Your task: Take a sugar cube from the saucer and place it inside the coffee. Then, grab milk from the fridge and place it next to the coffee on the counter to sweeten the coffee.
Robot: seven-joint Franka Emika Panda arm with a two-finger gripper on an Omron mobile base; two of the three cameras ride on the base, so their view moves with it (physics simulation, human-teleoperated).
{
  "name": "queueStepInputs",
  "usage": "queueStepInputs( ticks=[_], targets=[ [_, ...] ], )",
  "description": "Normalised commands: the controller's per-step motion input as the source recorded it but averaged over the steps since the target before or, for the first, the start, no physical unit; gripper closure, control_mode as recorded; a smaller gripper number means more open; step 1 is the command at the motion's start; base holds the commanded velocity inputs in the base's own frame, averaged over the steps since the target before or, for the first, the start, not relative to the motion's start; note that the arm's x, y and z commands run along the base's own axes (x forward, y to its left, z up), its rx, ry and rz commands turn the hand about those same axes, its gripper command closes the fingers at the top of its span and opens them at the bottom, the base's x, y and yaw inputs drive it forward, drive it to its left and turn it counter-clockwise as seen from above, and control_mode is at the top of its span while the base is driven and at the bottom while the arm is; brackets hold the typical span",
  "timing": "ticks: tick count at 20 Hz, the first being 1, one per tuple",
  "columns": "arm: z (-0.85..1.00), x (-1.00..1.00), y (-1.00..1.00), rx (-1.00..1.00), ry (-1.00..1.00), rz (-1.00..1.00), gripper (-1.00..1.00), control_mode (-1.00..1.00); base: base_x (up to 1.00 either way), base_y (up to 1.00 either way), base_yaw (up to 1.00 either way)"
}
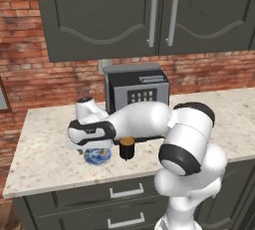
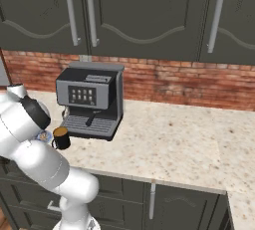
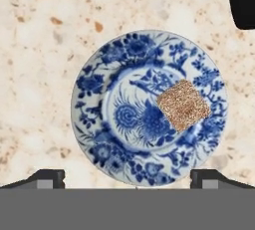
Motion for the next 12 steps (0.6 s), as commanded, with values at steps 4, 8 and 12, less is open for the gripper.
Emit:
queueStepInputs(
  ticks=[4, 8, 12],
  targets=[
    [-0.13, 0.17, -0.11, -0.01, -0.01, -0.01, -1.0, -1.0, 0.0, 0.0, 0.0],
    [-0.01, 0.06, -0.3, 0.0, -0.03, 0.0, -1.0, -1.0, 0.0, 0.0, 0.0],
    [0.0, 0.0, -0.43, 0.0, -0.04, 0.0, -1.0, -1.0, 0.0, 0.0, 0.0]
  ],
)
